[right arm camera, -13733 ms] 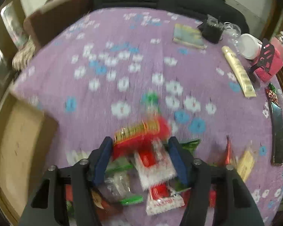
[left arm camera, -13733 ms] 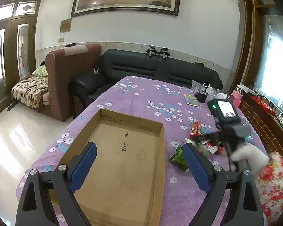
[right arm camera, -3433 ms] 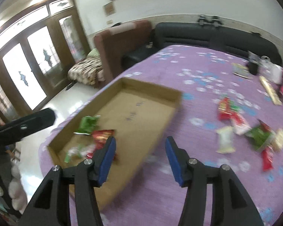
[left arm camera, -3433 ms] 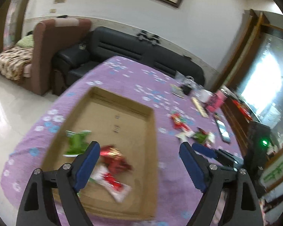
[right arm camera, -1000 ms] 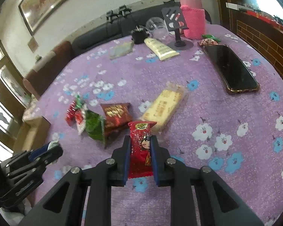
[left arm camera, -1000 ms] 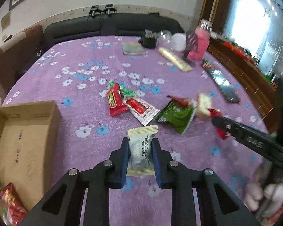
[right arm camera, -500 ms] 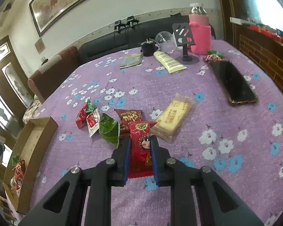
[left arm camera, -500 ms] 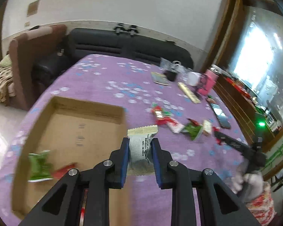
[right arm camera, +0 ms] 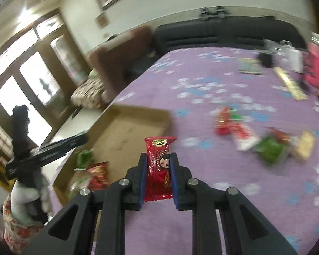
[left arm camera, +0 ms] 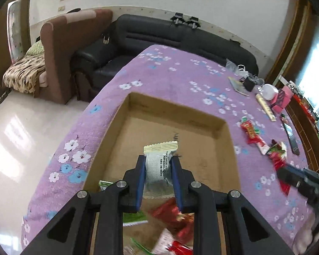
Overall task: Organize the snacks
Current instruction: 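Carry both packets over the cardboard tray and open both tools, then grasp a green packet with the left tool while the right tool grasps a red gold-print packet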
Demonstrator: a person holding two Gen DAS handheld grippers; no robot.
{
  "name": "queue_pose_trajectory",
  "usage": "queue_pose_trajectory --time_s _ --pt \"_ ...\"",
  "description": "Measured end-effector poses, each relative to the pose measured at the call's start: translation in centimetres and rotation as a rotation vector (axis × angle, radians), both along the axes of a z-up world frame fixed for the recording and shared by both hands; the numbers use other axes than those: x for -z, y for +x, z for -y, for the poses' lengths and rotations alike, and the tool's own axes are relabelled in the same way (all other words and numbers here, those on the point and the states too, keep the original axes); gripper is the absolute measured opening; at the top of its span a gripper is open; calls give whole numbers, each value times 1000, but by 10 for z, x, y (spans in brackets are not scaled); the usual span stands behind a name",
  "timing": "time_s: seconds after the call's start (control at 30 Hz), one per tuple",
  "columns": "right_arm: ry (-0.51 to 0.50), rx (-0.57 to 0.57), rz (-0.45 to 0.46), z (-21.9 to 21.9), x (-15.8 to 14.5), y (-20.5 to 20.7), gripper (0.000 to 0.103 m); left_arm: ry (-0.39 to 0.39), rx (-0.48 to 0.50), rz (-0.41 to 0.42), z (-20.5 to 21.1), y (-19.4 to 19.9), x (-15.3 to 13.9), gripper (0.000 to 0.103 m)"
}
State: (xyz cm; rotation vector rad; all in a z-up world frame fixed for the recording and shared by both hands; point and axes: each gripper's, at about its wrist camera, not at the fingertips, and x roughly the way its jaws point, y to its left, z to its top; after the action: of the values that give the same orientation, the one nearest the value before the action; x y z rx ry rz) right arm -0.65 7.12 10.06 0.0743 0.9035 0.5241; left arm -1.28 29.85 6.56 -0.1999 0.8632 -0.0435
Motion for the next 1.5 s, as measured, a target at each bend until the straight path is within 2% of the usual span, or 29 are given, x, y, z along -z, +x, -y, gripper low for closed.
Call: queue_pose_trajectory --time_s 0.13,0.3,0.37,0.53,0.63,0.73,0.83,1.0,1.07,1.17,1.3,1.37,1.5 --pt "-44 -74 -34 -49 16 4 20 9 -8 -34 -7 9 12 24" --pt "-72 -110 -125 -93 48 23 20 -11 -29 -78 -17 19 23 24" --pt "-79 -116 -148 -99 56 27 20 -37 -30 -84 -21 20 25 24" --pt "-106 -118 -175 -108 72 33 20 -43 -31 -64 -24 17 20 25" --pt "-117 -108 -168 -109 73 30 21 -69 -41 -56 -28 14 18 37" --pt "-112 -106 -156 -109 67 28 26 -76 -57 -24 -31 4 8 40" --pt "-95 -106 -132 -104 54 23 27 -80 -77 28 -31 -11 -10 58" --pt "-42 -85 -66 -75 21 7 32 -83 -93 160 -22 -43 -47 83" --pt "-26 -64 -37 -58 9 2 35 -88 -115 228 -11 -60 -65 101" --pt "5 -6 1 -21 -7 -3 41 -150 -85 320 5 -83 -82 102" --pt "8 121 44 49 -22 -11 44 -253 -7 384 29 -103 -87 102" --pt "5 195 53 86 -23 -12 44 -291 27 368 46 -109 -81 102" --pt "15 380 43 171 -21 -14 44 -267 102 292 79 -107 -66 102"
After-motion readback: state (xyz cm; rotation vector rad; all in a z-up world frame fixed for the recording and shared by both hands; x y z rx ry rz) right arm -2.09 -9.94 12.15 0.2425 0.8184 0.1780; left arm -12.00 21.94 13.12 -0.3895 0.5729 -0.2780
